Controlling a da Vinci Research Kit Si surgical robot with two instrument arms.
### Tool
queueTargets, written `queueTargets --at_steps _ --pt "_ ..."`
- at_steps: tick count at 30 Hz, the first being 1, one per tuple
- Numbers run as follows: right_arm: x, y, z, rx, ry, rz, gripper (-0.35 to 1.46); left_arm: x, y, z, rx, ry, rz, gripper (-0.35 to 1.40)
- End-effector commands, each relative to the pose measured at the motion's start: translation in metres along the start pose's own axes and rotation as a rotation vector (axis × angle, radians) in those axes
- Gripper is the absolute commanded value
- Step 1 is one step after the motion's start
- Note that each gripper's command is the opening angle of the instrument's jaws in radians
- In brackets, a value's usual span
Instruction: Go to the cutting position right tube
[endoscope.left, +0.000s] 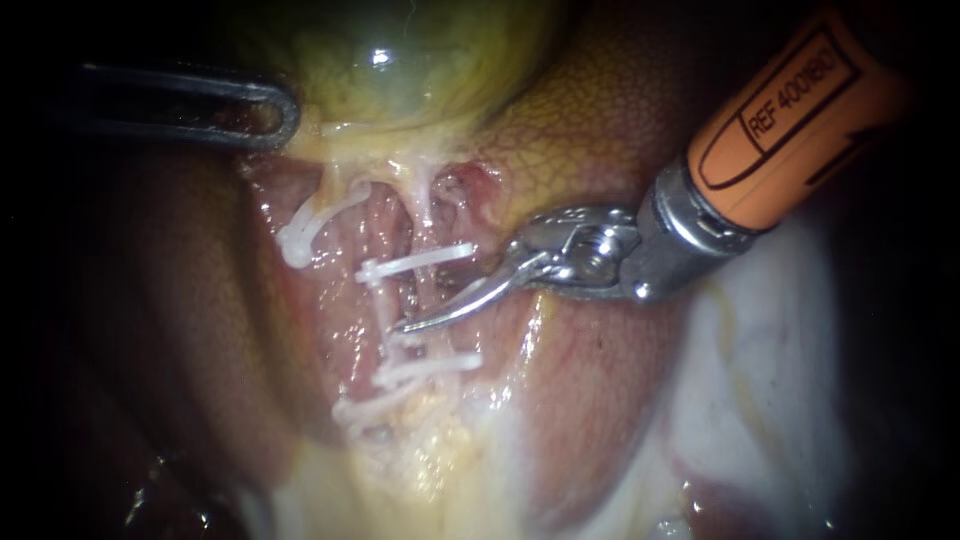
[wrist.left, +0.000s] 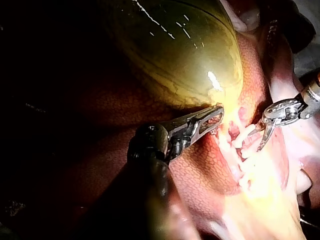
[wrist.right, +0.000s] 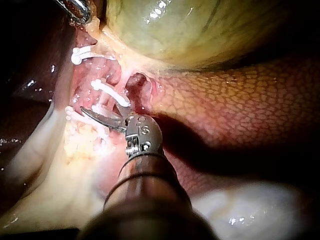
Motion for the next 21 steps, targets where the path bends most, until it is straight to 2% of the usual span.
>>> queueTargets --at_steps 1,12,18,21 --pt "-0.0001 -0.0001 -0.0003 0.001 -0.001 -0.002 1.20 0.0000 0.0000 0.0000 0.000 0.000 0.000 -0.35" --pt "-0.0008 -0.0006 -0.0025 -0.006 0.000 -0.003 1.23 0.0000 0.0000 0.0000 0.000 0.000 0.001 -0.35" --pt "-0.0005 -0.0004 -0.0019 -0.011 -0.001 -0.002 1.23 0.0000 0.0000 0.0000 0.000 0.000 0.000 -0.35" --pt "-0.0003 -0.0003 -0.0016 -0.006 0.013 -0.001 1.23 0.0000 0.0000 0.0000 0.000 0.000 0.000 -0.35"
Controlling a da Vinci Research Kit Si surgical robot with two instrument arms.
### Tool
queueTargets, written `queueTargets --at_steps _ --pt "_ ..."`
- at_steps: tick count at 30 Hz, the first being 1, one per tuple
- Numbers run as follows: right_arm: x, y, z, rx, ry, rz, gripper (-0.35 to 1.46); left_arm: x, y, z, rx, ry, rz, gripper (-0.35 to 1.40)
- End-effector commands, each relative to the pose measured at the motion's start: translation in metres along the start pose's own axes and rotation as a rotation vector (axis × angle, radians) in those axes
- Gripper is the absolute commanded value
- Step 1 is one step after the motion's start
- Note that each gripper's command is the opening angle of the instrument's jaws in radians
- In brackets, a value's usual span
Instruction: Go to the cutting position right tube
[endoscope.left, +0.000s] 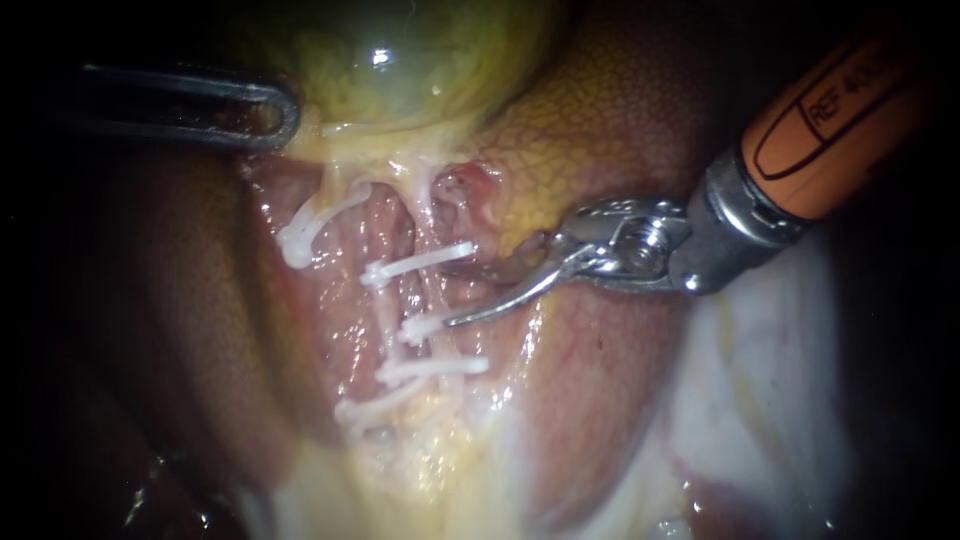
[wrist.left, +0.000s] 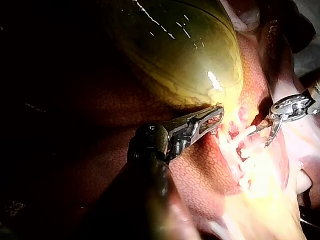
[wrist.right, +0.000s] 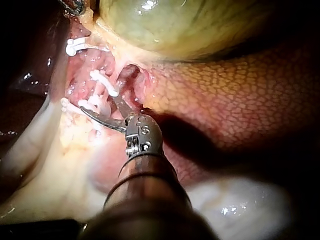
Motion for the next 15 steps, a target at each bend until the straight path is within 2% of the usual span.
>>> queueTargets --at_steps 1,10,15 --pt "0.0000 0.0000 0.0002 -0.002 0.003 0.001 1.23 0.0000 0.0000 0.0000 0.000 0.000 0.000 -0.35" --pt "0.0003 0.0000 0.0013 0.036 0.025 0.000 1.23 0.0000 0.0000 0.0000 0.000 0.000 0.000 -0.35" --pt "0.0004 0.0001 0.0021 0.100 0.076 -0.009 1.23 0.0000 0.0000 0.0000 0.000 0.000 0.000 -0.35"
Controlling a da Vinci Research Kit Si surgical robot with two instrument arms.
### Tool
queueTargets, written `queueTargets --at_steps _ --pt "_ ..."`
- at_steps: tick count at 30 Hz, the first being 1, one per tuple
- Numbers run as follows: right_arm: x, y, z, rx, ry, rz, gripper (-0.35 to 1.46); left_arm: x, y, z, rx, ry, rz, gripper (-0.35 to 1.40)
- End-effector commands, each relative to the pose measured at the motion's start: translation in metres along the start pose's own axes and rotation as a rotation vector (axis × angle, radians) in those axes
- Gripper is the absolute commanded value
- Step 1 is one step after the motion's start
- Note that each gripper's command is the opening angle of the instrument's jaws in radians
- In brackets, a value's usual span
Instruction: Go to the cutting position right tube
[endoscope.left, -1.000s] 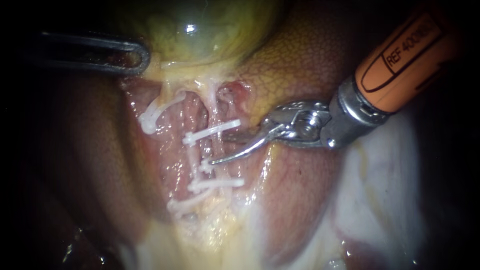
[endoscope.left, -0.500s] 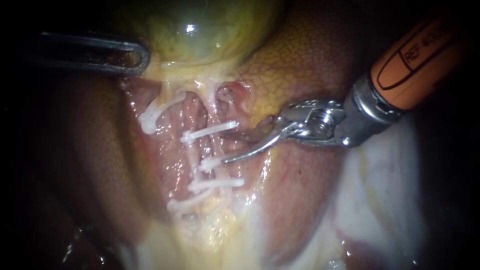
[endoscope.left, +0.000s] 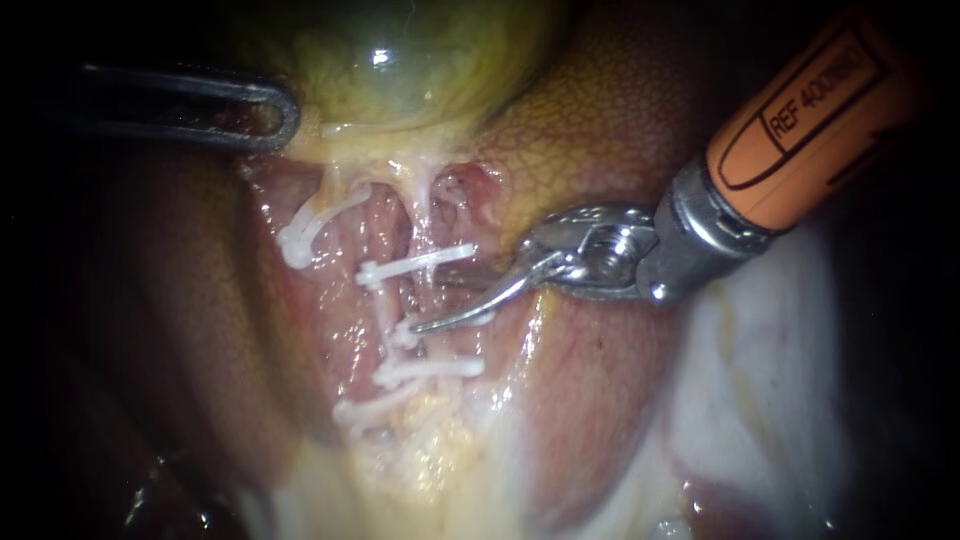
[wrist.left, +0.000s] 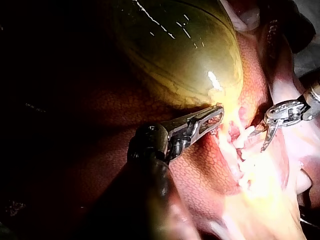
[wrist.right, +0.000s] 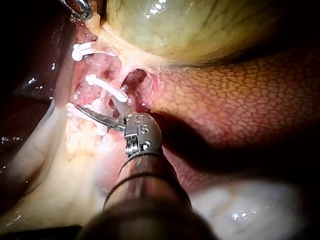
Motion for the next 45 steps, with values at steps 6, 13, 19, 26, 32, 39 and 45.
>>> queueTargets --at_steps 6,13,19,26,32,39,45 --pt "0.0000 0.0006 0.0014 0.062 0.052 -0.020 1.23 0.0000 0.0000 0.0000 0.000 0.000 0.000 -0.35" --pt "-0.0010 0.0016 0.0034 0.097 0.094 -0.039 1.23 0.0000 0.0000 0.0000 0.000 0.000 0.000 -0.35" --pt "-0.0011 0.0025 0.0040 0.158 0.171 -0.046 1.21 0.0000 0.0000 0.0000 0.000 0.000 0.000 -0.35" --pt "-0.0007 0.0020 0.0050 0.235 0.231 -0.098 1.11 -0.0001 0.0000 0.0000 0.000 0.000 0.000 -0.35" --pt "-0.0001 0.0001 0.0053 0.273 0.227 -0.160 1.01 -0.0001 0.0002 0.0000 0.001 0.000 0.000 -0.35" --pt "0.0017 -0.0017 0.0049 0.293 0.230 -0.194 1.01 -0.0001 0.0003 0.0000 0.001 0.001 0.000 -0.35" --pt "0.0019 -0.0015 0.0047 0.291 0.233 -0.204 1.01 -0.0001 0.0003 0.0001 0.001 0.000 0.001 -0.35"
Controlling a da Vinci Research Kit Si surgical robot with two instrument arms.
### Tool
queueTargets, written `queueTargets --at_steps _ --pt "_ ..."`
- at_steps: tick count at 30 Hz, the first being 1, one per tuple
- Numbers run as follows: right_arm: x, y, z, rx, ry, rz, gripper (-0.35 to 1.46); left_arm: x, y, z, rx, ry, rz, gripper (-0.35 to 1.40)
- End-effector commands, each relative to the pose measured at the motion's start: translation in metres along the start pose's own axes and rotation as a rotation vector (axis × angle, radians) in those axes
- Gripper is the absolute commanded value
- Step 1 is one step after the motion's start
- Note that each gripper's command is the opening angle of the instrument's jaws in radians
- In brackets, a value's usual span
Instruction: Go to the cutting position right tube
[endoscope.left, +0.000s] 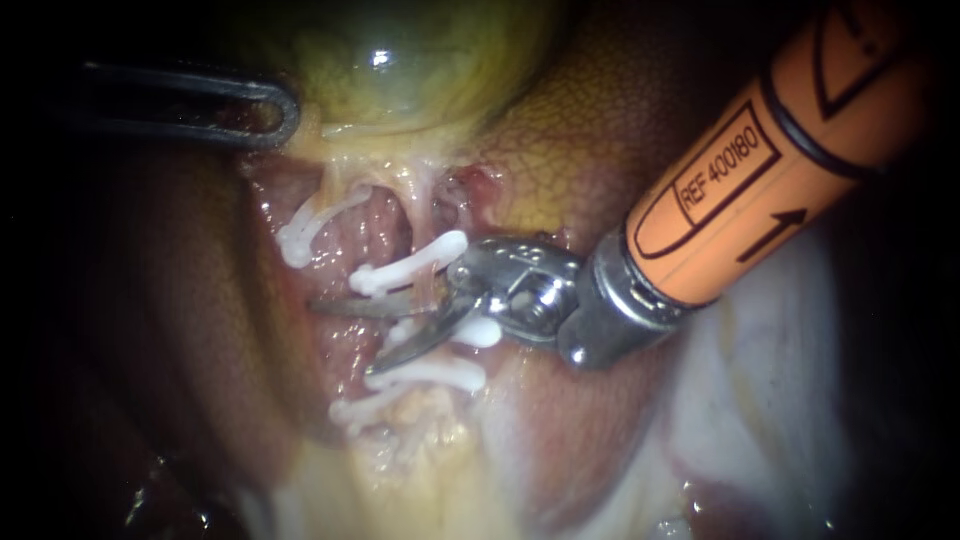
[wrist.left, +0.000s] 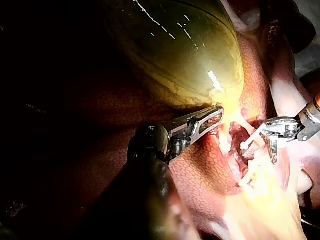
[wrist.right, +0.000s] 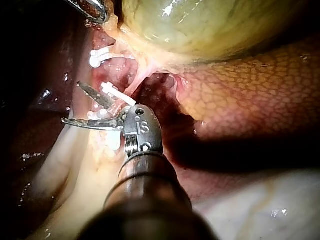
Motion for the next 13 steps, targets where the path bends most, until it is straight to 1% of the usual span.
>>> queueTargets --at_steps 1,13 --pt "-0.0001 0.0001 0.0000 0.000 0.000 0.001 1.01 0.0000 0.0000 0.0000 0.001 0.000 0.000 -0.35" --pt "-0.0001 0.0003 0.0002 -0.001 0.000 -0.006 1.09 0.0000 0.0000 0.0000 0.000 0.000 0.001 -0.35"
